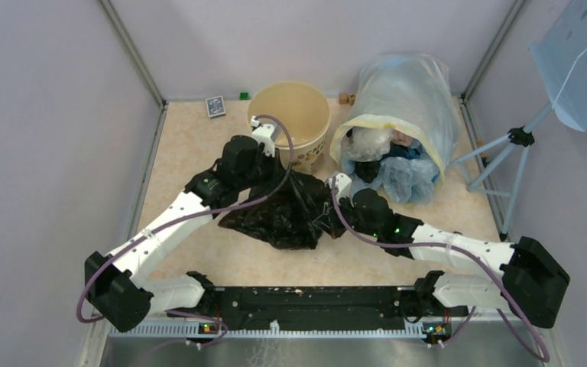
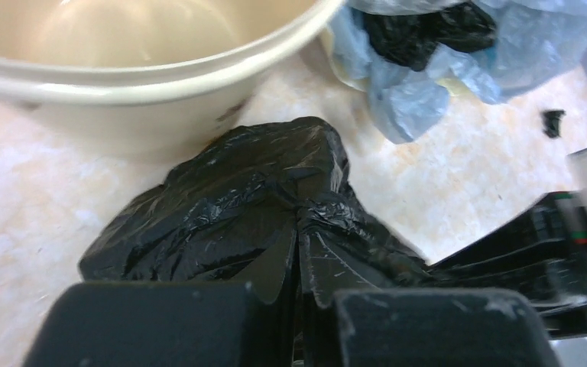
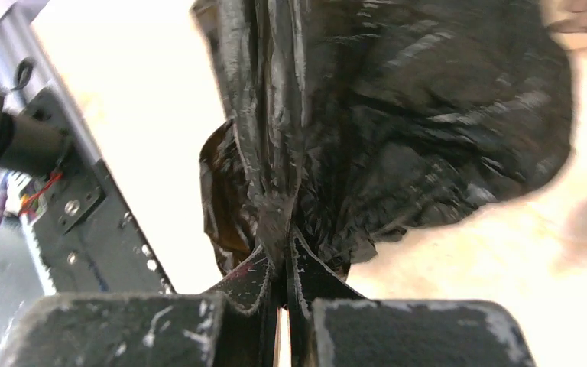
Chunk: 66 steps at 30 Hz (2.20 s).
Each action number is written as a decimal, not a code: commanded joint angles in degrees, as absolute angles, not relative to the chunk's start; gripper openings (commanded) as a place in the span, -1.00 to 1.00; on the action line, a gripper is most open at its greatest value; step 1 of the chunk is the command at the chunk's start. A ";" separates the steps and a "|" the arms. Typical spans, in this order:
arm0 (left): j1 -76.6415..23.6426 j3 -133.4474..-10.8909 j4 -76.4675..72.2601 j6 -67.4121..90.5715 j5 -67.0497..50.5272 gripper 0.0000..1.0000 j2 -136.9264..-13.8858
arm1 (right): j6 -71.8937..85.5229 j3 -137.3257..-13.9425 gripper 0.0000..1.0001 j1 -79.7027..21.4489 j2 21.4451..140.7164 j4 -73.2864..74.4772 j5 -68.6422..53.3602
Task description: Put the trash bags into the trash bin
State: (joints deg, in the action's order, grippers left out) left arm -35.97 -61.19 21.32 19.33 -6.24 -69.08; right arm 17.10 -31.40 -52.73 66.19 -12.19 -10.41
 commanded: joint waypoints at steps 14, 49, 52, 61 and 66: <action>-29.25 -56.49 23.06 14.09 -8.07 0.27 -56.78 | 38.94 -51.75 -1.00 -50.89 63.71 22.46 27.13; -40.78 -43.56 -16.30 35.27 -14.03 0.09 -90.64 | 38.47 -57.33 -1.00 -50.82 62.07 22.93 8.24; -40.77 -43.64 -16.51 37.11 -11.05 -0.05 -92.83 | 40.27 -58.65 -1.00 -50.83 60.86 22.05 2.65; -40.78 -41.57 -19.66 41.11 -6.89 -0.20 -95.03 | 49.25 -61.66 -0.85 -50.80 55.27 17.13 -6.18; -41.57 -40.00 -21.08 41.89 -3.68 -0.23 -94.39 | 53.06 -62.58 -0.76 -50.81 53.13 14.08 -6.27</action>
